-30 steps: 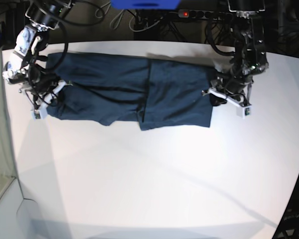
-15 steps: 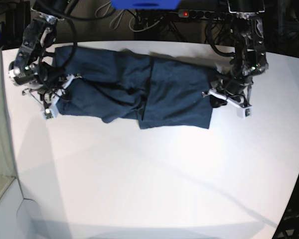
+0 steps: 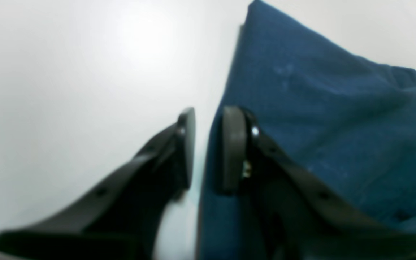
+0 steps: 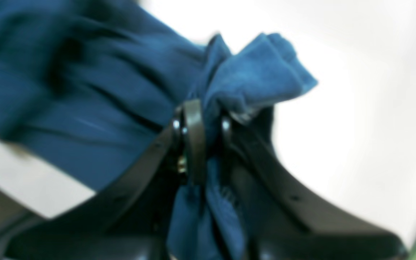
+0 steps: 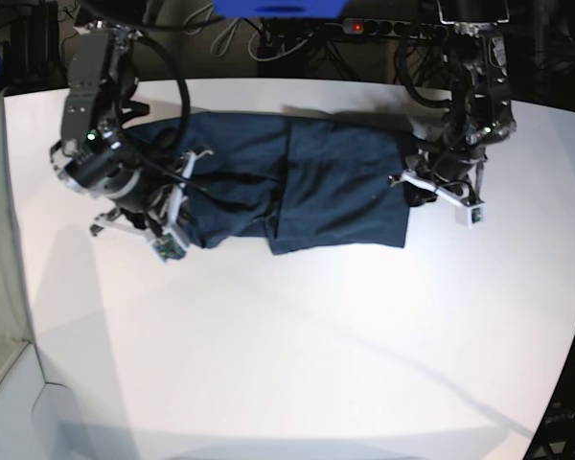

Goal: Layout the t-shirt on the table in an organized manner, then fold the t-shirt properly
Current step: 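Lift the right gripper's end and fold it over onto the left gripper's half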

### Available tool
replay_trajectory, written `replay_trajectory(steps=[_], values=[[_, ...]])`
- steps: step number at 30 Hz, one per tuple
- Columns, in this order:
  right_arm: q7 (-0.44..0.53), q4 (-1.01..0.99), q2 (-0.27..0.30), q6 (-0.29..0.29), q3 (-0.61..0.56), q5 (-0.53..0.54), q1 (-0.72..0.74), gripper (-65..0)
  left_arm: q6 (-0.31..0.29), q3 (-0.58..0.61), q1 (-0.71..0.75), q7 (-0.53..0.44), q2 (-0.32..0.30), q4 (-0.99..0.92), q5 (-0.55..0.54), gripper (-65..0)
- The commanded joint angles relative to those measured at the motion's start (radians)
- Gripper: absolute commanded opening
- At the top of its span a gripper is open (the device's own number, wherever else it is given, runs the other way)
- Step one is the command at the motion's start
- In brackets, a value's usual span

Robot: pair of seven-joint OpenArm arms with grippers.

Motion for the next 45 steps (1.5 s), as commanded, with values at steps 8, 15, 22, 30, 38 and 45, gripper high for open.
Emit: replay_trajectory(steps=[8, 15, 22, 30, 38, 45], values=[[0.021, 0.016, -0.082, 0.003, -0.194, 0.01, 0.081, -65.0, 0.006, 0.0, 0.005, 0.041, -0.002, 0.002, 0.008, -51.6], [0.021, -0.001, -0.125, 0.003, -0.331, 0.007, 0.131, -65.0, 0.006, 0.0, 0.005, 0.041, -0.002, 0.002, 0.008, -51.6], [0.079, -0.156, -0.132, 0.003, -0.434, 0.007, 0.164, -65.0, 0.006, -0.002, 0.006, 0.041, 0.023, 0.002, 0.011, -51.6], [0.098, -0.314, -0.134, 0.003, -0.488, 0.013, 0.268, -65.0, 0.006, 0.0, 0.021, 0.041, 0.026, 0.003, 0.008, -51.6], [0.115, -0.369, -0.134, 0.003, -0.518, 0.069, 0.348, -65.0, 0.006, -0.002, 0.023, 0.041, 0.026, 0.002, 0.008, -51.6], [0.122, -0.37, -0.134, 0.003, -0.518, 0.119, 0.362, -65.0, 0.006, -0.002, 0.023, 0.041, 0.026, 0.002, 0.008, -51.6]])
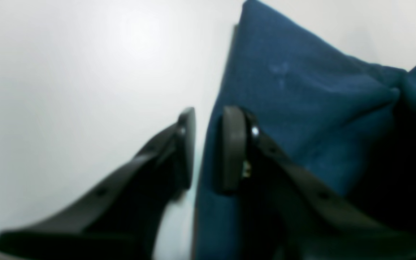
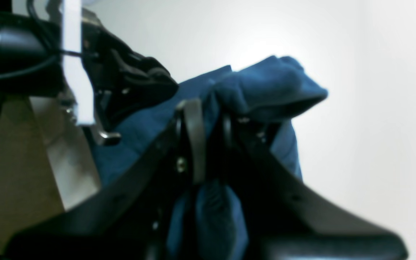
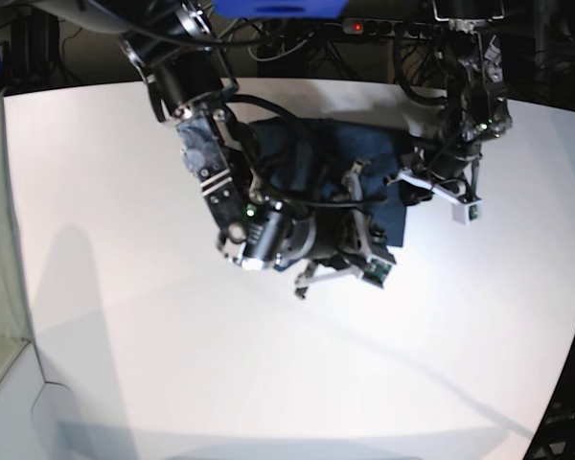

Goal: Layout the t-shirt on the table in an organized manner, then fold the t-shirt properly
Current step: 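Lift the right gripper's end and fold it over onto the left gripper's half, then press and tuck the folded bundle edges with both grippers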

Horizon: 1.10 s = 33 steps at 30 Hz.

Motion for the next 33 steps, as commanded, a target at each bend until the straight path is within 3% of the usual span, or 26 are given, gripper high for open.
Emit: replay_trajectory(steps=[1, 17, 22, 29, 33], values=[[0.026, 0.017, -0.01, 0.003, -0.001, 0.02, 0.02, -65.0, 0.006, 0.003, 0.012, 0.05, 0.001, -0.001, 0.016, -51.6], [0.117, -0.091, -0.01, 0.003, -0.002, 0.098, 0.069, -65.0, 0.006, 0.004, 0.012, 0.05, 0.001, 0.003, 0.014, -51.6], [0.152, -0.161, -0.01, 0.003, -0.042, 0.165, 0.077, -64.9, 0.006, 0.004, 0.012, 0.05, 0.001, 0.003, 0.014, -51.6], [0.183, -0.204, -0.01, 0.003, -0.099, 0.179, 0.077, -45.4, 0.006, 0.004, 0.012, 0.052, 0.001, 0.007, 0.014, -51.6], [0.183, -0.198, -0.01, 0.003, -0.094, 0.181, 0.088, -38.1, 0.006, 0.004, 0.013, 0.052, 0.001, 0.002, 0.014, -51.6]])
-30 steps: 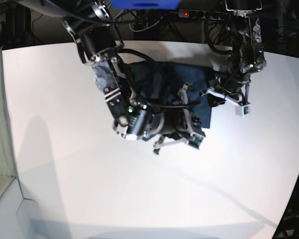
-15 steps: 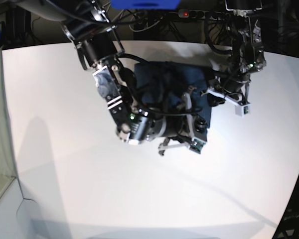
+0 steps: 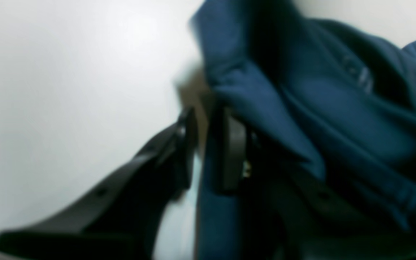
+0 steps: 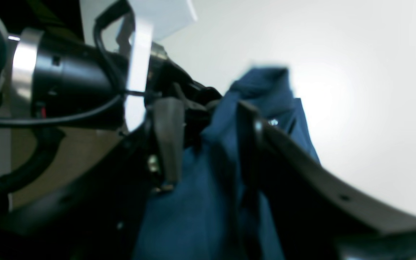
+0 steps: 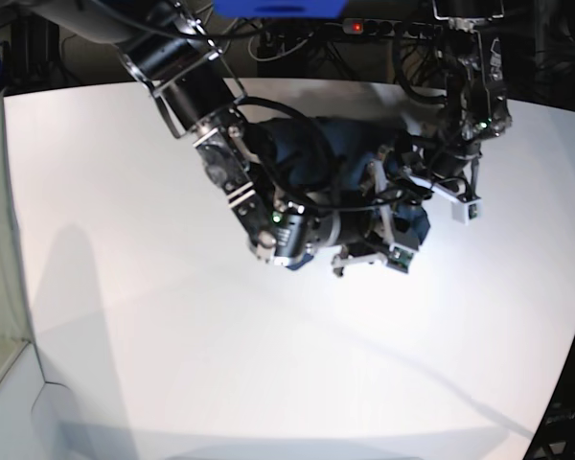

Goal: Layout the t-shirt on the table in an organized manner, then fold the t-shirt properly
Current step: 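Press and tuck the folded bundle edges with both grippers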

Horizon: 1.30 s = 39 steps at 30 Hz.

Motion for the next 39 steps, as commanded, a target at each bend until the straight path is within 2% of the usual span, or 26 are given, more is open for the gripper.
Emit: replay_trajectory(steps=[1, 7, 10, 16, 22, 28, 34, 36, 39], values=[[0.027, 0.02, -0.013, 0.003, 0.005, 0.03, 0.031, -37.3, 0.007, 0.004, 0.008, 0.051, 0.001, -0.003, 0.014, -51.6], [0.011, 0.093, -0.013, 0.003, 0.12, 0.07, 0.031, -37.7, 0.007, -0.004, 0.01, 0.056, -0.003, 0.006, 0.013, -51.6], [-0.042, 0.154, -0.013, 0.003, 0.19, 0.07, 0.017, -37.7, 0.007, -0.03, 0.031, 0.058, -0.018, 0.046, 0.013, -51.6], [-0.07, 0.272, 0.063, 0.003, 0.239, 0.07, -0.07, -37.7, 0.007, -0.113, 0.074, 0.079, -0.062, 0.156, 0.008, -51.6], [-0.061, 0.333, 0.074, 0.003, 0.238, 0.068, -0.187, -37.7, 0.007, -0.202, 0.074, 0.097, -0.104, 0.173, -0.113, -51.6], [-0.058, 0.33, 0.076, 0.003, 0.239, 0.065, -0.228, -37.7, 0.007, -0.249, 0.099, 0.097, -0.153, 0.176, -0.199, -51.6], [-0.061, 0.337, 0.137, 0.003, 0.247, 0.065, -0.218, -37.3, 0.007, -0.243, 0.174, 0.11, -0.145, 0.271, -0.31, -51.2], [-0.067, 0.347, 0.151, 0.003, 0.279, 0.065, -0.219, -37.3, 0.007, -0.245, 0.188, 0.137, -0.122, 0.3, -0.345, -46.5], [-0.07, 0.352, 0.16, 0.003, 0.318, 0.065, -0.228, -37.3, 0.007, -0.253, 0.189, 0.199, -0.102, 0.325, -0.396, -33.4]])
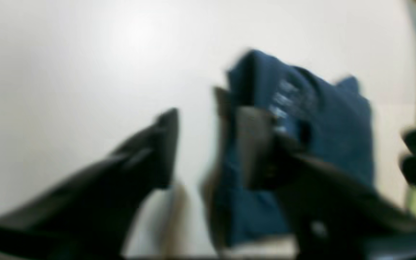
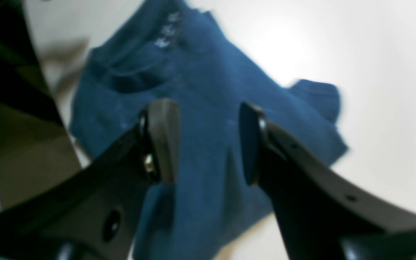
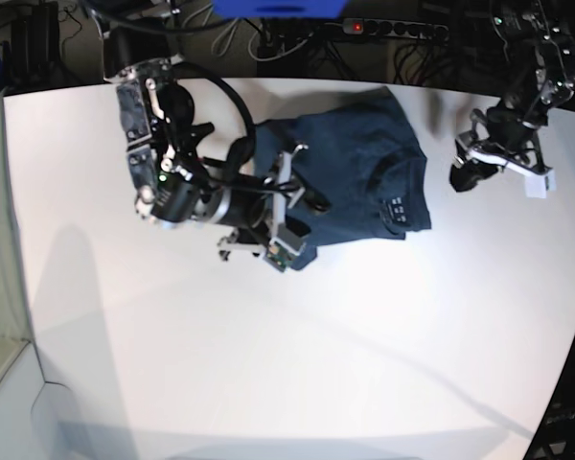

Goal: Layout the t-shirt on the table in an organized manner, then fold the t-shirt properly
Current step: 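Press and tuck the folded bundle edges with both grippers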

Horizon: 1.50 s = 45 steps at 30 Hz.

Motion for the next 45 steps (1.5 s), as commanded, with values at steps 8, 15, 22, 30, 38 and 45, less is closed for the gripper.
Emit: replay_trajectory(steps=[8, 15, 22, 30, 38, 45], values=[[0.017, 0.017, 0.028, 0.003, 0.006, 0.022, 0.013, -37.3, -0.005, 0.002, -0.014, 0.03, 0.021, 0.016, -0.129, 0.0], [0.017, 0.017, 0.027, 0.003, 0.006, 0.022, 0.011, -37.3, -0.005, 0.058, -0.122, 0.038, 0.081, -0.111, -0.066, 0.0], [0.017, 0.017, 0.047, 0.003, 0.012, 0.023, 0.011, -37.3, 0.002, 0.18, -0.163, 0.028, 0.084, -0.193, 0.005, 0.0], [0.017, 0.017, 0.048, 0.003, 0.012, 0.023, 0.011, -37.3, -0.004, 0.273, -0.192, 0.027, 0.084, -0.358, 0.005, 0.0], [0.017, 0.066, 0.076, 0.003, 0.044, 0.025, 0.013, -37.5, -0.005, 0.347, -0.243, -0.022, 0.074, -0.454, 0.005, -13.5], [-0.019, 0.164, 0.111, 0.003, 0.208, 0.025, -0.009, -37.3, -0.005, 0.482, -0.347, -0.025, 0.039, -0.59, 0.005, -49.2]])
